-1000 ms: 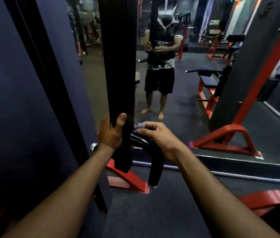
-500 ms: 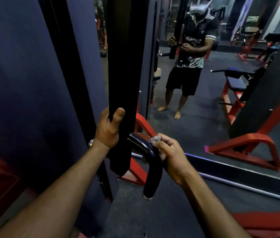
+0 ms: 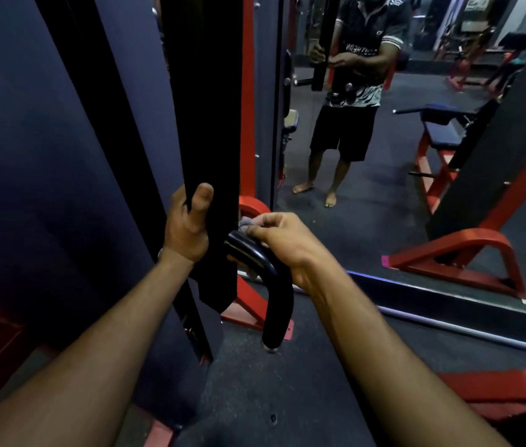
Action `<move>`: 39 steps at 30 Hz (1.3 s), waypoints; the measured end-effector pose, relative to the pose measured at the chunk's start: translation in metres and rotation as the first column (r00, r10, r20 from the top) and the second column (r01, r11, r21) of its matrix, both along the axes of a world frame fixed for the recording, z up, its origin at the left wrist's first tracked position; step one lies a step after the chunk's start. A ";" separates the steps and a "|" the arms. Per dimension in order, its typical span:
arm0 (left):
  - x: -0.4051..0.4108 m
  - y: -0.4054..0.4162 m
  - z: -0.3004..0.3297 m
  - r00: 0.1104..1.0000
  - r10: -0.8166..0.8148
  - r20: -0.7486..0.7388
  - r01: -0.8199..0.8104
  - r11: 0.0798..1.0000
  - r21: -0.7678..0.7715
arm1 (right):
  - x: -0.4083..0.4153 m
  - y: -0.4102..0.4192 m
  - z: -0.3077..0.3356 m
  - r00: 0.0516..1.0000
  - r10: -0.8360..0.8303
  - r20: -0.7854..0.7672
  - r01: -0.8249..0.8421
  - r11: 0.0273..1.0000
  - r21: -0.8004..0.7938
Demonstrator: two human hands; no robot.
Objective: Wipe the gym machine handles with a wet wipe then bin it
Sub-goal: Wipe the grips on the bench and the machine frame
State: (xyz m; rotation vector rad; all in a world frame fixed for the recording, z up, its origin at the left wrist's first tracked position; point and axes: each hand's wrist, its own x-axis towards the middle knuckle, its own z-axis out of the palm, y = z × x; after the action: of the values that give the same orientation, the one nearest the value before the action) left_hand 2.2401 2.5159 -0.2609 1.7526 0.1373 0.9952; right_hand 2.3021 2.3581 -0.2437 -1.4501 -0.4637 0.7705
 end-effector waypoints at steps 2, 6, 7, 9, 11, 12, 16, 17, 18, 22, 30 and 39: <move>0.001 -0.003 0.003 1.000 -0.003 -0.018 0.003 1.000 0.008 | 0.001 -0.002 0.001 0.999 -0.021 0.026 0.021 1.000 0.002; 0.005 -0.001 0.002 1.000 -0.002 -0.020 0.001 0.998 -0.057 | -0.004 -0.023 -0.013 0.971 -0.114 0.212 0.111 0.994 0.026; 0.006 0.000 0.000 1.000 -0.004 -0.013 0.004 0.998 -0.062 | -0.004 -0.032 -0.019 0.963 -0.136 0.232 0.127 0.991 0.053; 0.009 -0.001 -0.001 1.000 -0.020 -0.012 0.019 0.997 -0.077 | -0.004 -0.051 -0.034 0.957 -0.160 0.241 0.138 0.985 0.108; 0.011 0.000 0.000 0.999 -0.031 -0.017 0.029 0.994 -0.109 | -0.004 -0.067 -0.051 0.961 -0.176 0.215 0.142 0.976 0.164; 0.012 0.000 -0.001 0.999 -0.032 -0.020 0.030 0.992 -0.121 | -0.005 -0.074 -0.060 0.963 -0.184 0.199 0.147 0.971 0.186; 0.012 0.000 -0.002 1.000 -0.006 -0.030 0.003 0.993 -0.119 | -0.013 -0.085 -0.089 0.969 -0.195 0.150 0.165 0.967 0.194; 0.012 -0.001 -0.001 1.000 0.013 -0.026 -0.016 0.994 -0.110 | -0.013 -0.083 -0.090 0.972 -0.196 0.129 0.169 0.966 0.196; 0.011 -0.001 0.000 0.999 0.029 -0.019 -0.031 0.994 -0.109 | -0.011 -0.077 -0.086 0.977 -0.189 0.102 0.167 0.967 0.193; 0.014 -0.005 0.000 0.999 0.044 -0.032 -0.046 0.996 -0.080 | 0.002 -0.043 -0.042 0.986 -0.097 0.137 0.087 0.993 0.077; 0.010 -0.006 0.003 0.998 0.056 -0.027 -0.058 0.996 -0.074 | 0.006 -0.006 -0.013 0.916 -0.022 0.400 0.087 0.985 -0.146; 0.010 -0.010 0.005 0.998 0.059 -0.025 -0.061 0.995 -0.084 | -0.022 -0.062 -0.087 0.952 -0.245 0.185 0.199 0.951 0.234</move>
State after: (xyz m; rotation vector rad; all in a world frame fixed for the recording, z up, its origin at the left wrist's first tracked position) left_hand 2.2498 2.5058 -0.2555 1.6906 0.2442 0.9989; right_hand 2.2802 2.2957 -0.3302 -1.3597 -0.5175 0.3733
